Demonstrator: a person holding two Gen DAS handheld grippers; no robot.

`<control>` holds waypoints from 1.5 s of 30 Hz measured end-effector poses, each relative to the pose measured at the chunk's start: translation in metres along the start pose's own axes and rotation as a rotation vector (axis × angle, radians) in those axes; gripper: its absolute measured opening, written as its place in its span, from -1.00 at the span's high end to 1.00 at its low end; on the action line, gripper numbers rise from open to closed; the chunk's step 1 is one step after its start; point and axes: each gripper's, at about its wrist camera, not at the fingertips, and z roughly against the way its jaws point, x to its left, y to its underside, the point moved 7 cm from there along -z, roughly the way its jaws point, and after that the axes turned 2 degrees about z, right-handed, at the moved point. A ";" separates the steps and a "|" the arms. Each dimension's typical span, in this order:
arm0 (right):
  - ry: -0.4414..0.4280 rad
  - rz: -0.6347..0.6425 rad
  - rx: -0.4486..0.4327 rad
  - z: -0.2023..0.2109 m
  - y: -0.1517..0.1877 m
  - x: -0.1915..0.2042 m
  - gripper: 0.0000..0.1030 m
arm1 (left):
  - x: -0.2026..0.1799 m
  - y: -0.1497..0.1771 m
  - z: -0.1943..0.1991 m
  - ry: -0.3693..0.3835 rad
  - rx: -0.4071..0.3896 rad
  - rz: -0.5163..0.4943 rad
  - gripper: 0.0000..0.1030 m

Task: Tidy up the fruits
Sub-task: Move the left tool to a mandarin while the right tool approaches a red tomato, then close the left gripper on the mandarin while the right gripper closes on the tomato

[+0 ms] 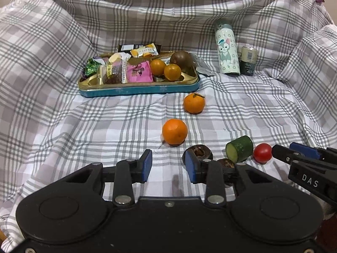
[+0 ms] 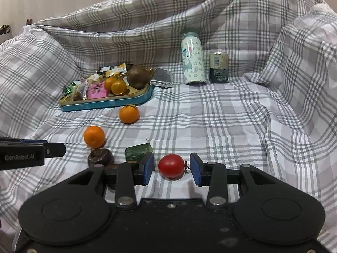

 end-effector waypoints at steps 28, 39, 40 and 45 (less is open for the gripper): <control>0.023 0.005 0.093 -0.027 0.005 0.003 0.22 | -0.005 -0.008 -0.024 0.013 0.033 -0.031 0.16; 0.020 0.017 0.139 -0.042 0.008 0.005 0.22 | -0.007 -0.016 -0.039 0.036 0.039 -0.033 0.16; 0.022 0.022 0.136 -0.042 0.007 0.006 0.22 | -0.008 -0.017 -0.040 0.034 0.036 -0.036 0.16; 0.033 0.033 0.127 -0.050 0.004 0.008 0.17 | -0.008 -0.025 -0.045 0.033 0.025 -0.039 0.14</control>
